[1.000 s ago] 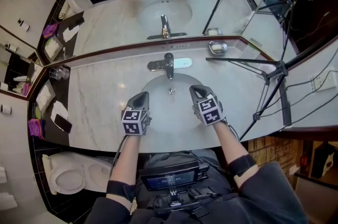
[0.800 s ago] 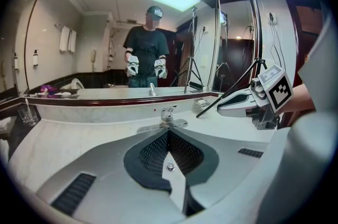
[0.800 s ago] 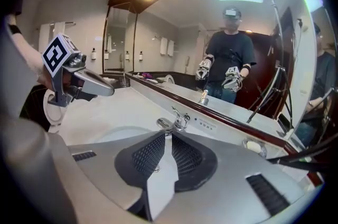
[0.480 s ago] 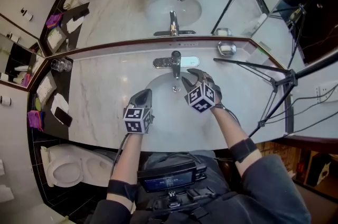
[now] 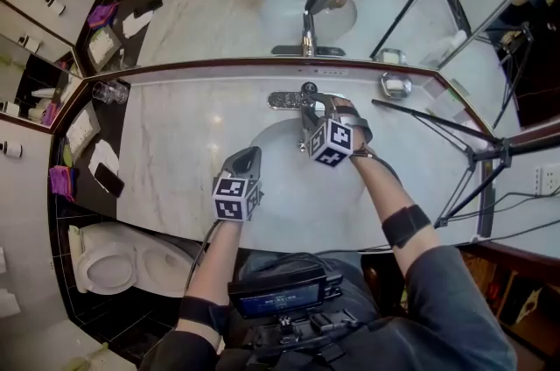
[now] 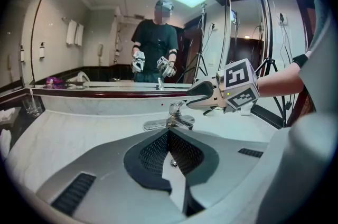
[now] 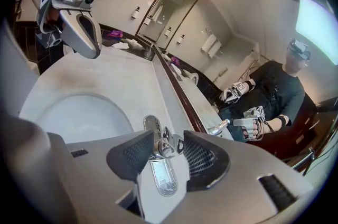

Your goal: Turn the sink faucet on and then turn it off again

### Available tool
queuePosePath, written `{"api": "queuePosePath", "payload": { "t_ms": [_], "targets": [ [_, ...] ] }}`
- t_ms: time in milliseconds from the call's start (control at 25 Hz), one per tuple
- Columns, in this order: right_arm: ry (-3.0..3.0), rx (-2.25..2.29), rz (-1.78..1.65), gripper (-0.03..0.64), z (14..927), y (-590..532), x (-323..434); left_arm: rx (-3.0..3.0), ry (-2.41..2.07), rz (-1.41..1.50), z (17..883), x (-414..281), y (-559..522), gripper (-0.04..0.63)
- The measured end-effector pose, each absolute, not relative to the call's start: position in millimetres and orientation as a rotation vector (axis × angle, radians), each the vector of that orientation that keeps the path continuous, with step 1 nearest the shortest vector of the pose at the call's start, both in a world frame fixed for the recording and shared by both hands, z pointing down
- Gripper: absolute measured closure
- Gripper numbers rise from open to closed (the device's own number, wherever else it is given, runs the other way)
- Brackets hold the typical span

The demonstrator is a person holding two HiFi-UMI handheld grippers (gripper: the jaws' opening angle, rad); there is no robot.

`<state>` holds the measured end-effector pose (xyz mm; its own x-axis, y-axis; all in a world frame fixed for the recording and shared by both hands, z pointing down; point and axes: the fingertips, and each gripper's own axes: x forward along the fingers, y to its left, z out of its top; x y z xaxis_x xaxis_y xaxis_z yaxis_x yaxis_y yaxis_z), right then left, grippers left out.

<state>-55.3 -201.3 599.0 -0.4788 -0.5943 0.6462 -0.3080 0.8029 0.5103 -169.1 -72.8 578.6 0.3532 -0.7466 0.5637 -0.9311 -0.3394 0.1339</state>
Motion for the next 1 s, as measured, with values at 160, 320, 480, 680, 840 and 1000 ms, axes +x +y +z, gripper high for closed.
{"api": "queuePosePath", "payload": {
  "t_ms": [160,320,480,680,840,1000],
  "targets": [
    [-2.091,0.603,-0.417,0.417,612.2,-206.8,-64.9,2.173,-1.463,0.57,584.8,-169.9,-74.0,0.592],
    [-2.079,0.538,-0.42,0.46,622.2,-203.4,-73.0,2.161,-1.459,0.568,589.5,-173.4,-73.1,0.592],
    [-2.039,0.502,-0.48,0.472,625.0,-201.7,-71.1,2.154,-1.455,0.568,594.8,-175.2,-74.0,0.592],
    [-1.981,0.471,-0.572,0.477,628.6,-200.2,-66.7,2.147,-1.441,0.569,599.9,-170.1,-73.1,0.592],
    [-1.978,0.466,-0.573,0.483,627.5,-198.8,-67.5,2.147,-1.438,0.568,599.9,-171.2,-73.4,0.592],
    [-1.979,0.468,-0.559,0.485,628.2,-197.9,-68.2,2.142,-1.44,0.568,601.4,-173.4,-72.5,0.592]
  ]
}}
